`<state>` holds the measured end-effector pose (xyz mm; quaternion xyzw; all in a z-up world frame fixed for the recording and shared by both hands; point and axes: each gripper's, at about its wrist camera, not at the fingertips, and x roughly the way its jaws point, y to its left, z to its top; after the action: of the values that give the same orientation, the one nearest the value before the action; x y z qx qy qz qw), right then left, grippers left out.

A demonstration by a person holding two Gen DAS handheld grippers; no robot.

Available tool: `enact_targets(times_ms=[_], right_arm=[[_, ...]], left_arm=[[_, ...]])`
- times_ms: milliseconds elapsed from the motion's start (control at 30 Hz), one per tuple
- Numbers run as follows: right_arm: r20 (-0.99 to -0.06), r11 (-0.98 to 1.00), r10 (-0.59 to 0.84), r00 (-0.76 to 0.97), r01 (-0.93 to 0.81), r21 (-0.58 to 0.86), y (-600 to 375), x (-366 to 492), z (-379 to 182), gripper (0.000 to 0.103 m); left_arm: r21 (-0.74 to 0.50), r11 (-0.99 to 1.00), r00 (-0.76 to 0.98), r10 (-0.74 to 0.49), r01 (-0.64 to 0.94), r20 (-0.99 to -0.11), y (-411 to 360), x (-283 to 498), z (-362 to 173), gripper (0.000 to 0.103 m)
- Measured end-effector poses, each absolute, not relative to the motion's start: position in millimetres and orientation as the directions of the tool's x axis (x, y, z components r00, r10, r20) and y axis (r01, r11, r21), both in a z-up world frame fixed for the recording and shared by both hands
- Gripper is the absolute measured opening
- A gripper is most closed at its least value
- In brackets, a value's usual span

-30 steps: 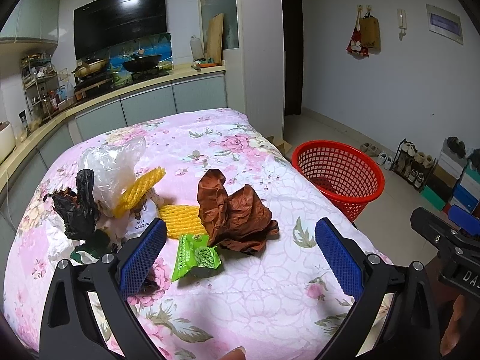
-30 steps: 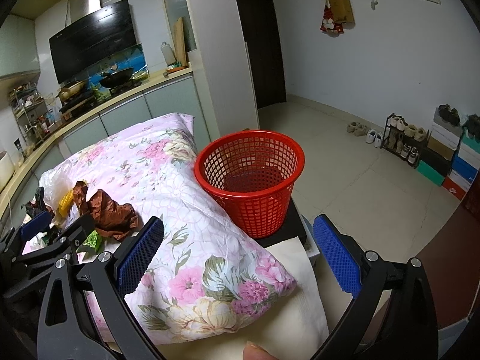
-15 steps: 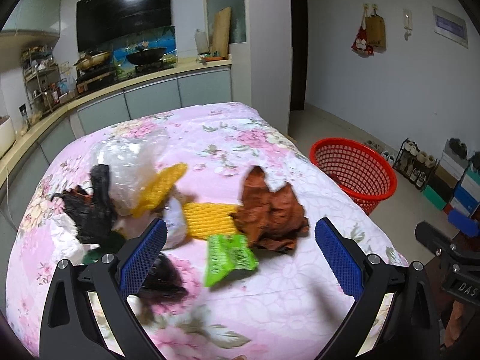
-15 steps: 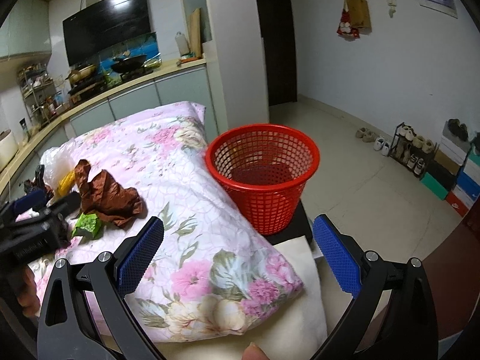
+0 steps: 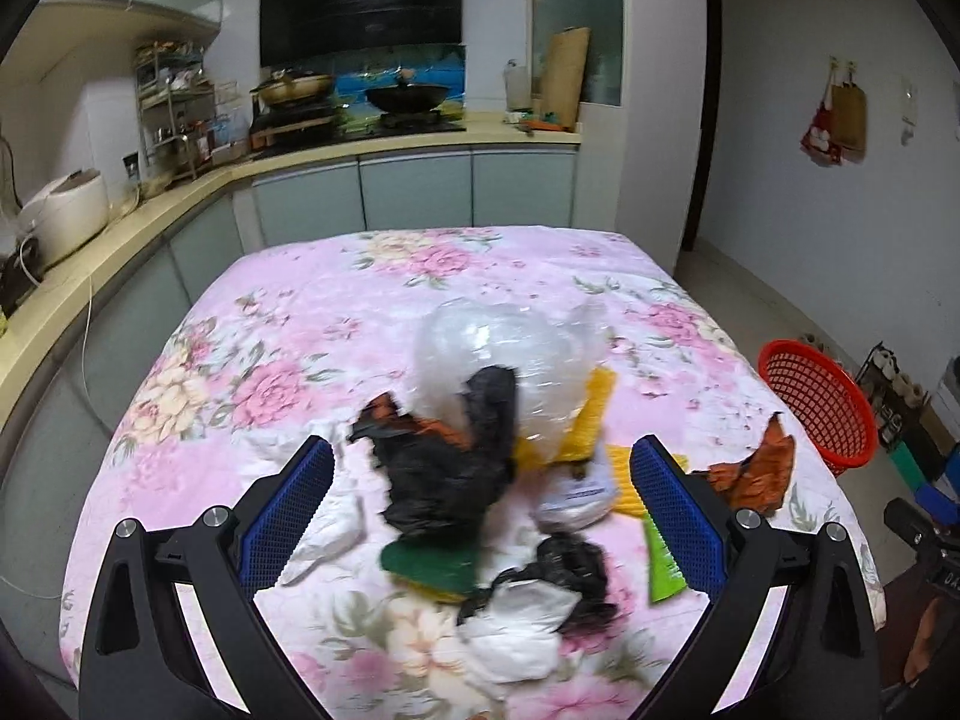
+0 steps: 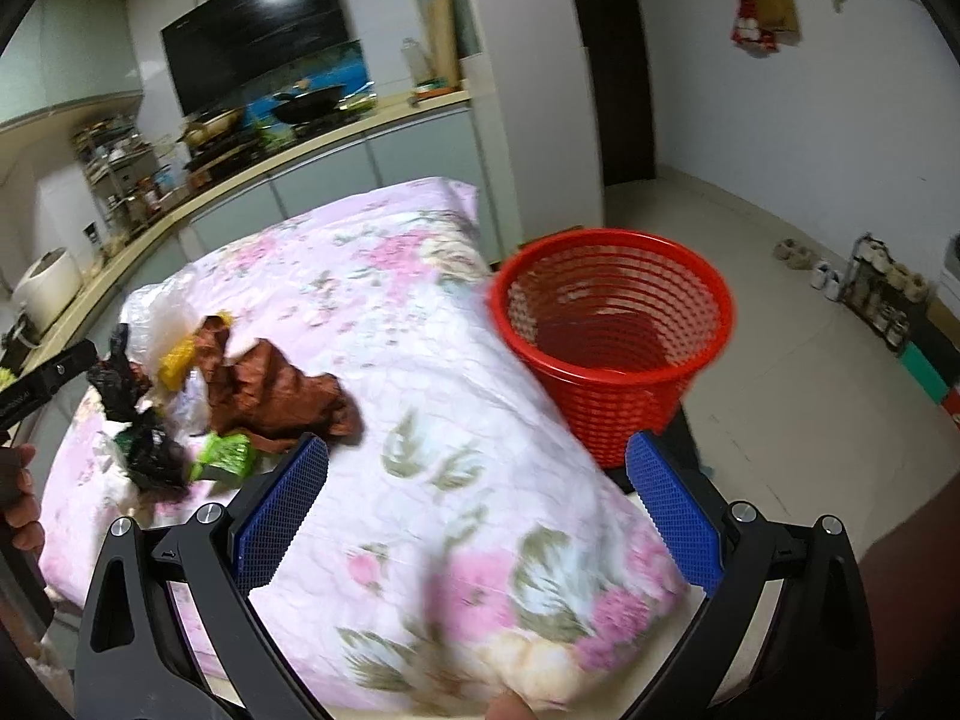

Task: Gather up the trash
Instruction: 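Move both tools toward the trash pile on the quilt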

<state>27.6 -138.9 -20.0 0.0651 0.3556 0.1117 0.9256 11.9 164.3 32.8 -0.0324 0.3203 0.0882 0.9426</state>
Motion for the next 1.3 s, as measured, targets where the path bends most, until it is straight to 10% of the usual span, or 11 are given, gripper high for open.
enact_targets(times_ms=[433, 733, 1300], right_arm=[[-0.672, 0.960, 0.281, 0.685, -0.199, 0.199, -116, 50, -21, 0.097], [-0.696, 0.959, 0.282, 0.661, -0.224, 0.176, -97, 64, -28, 0.097], [-0.703, 0.939, 0.333, 0.628, -0.290, 0.186, -70, 81, -28, 0.097]], left_arm=[[-0.080, 0.973, 0.694, 0.095, -0.216, -0.714, 200, 49, -12, 0.094], [-0.097, 0.973, 0.694, 0.077, -0.209, -0.716, 218, 46, -17, 0.058], [-0.089, 0.971, 0.757, 0.114, -0.222, -0.644, 248, 9, 19, 0.078]])
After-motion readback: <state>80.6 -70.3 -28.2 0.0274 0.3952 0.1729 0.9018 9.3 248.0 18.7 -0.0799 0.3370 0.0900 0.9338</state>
